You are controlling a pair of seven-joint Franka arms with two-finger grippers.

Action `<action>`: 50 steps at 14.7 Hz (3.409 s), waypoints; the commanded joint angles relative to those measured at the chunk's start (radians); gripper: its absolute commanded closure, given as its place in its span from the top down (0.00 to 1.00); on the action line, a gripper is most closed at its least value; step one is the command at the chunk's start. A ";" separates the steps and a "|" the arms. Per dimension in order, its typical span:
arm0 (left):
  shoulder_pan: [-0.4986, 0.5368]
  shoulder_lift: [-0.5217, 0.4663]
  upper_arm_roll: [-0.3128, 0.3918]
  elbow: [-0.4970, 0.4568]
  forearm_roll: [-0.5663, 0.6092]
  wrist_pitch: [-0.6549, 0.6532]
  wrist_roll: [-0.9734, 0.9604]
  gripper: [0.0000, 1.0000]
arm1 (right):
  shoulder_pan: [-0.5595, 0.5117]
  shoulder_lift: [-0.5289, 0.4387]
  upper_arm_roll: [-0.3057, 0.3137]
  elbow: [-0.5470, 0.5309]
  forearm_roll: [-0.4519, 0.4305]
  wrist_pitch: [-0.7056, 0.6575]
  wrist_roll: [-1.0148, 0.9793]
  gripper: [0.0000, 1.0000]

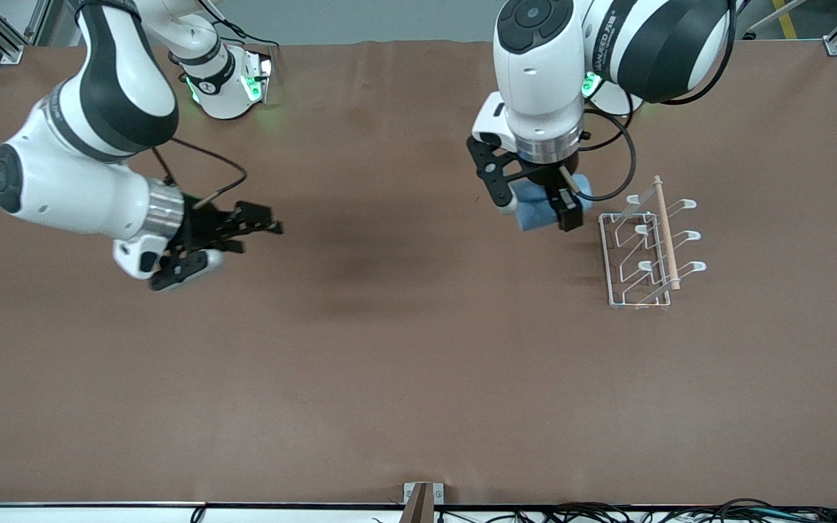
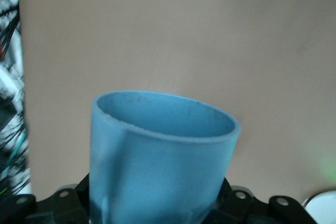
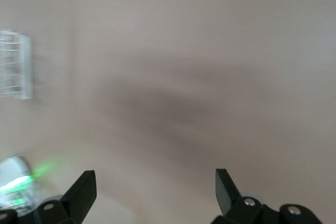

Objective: Hang cup on cup holder
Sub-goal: 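Carry the blue cup with the left gripper over the rack hooks, then lower the cup onto a rack hook and open the left gripper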

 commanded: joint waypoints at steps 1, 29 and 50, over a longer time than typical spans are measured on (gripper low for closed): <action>0.006 0.004 0.014 -0.007 0.152 -0.058 0.124 0.47 | -0.113 -0.034 0.015 0.018 -0.146 -0.016 -0.013 1.00; -0.003 0.321 0.120 -0.364 0.755 -0.341 -0.047 0.45 | -0.285 -0.255 0.024 0.274 -0.425 -0.361 0.103 1.00; 0.006 0.246 0.115 -0.015 0.535 -0.340 -0.161 1.00 | -0.343 -0.235 0.096 0.265 -0.471 -0.401 0.131 1.00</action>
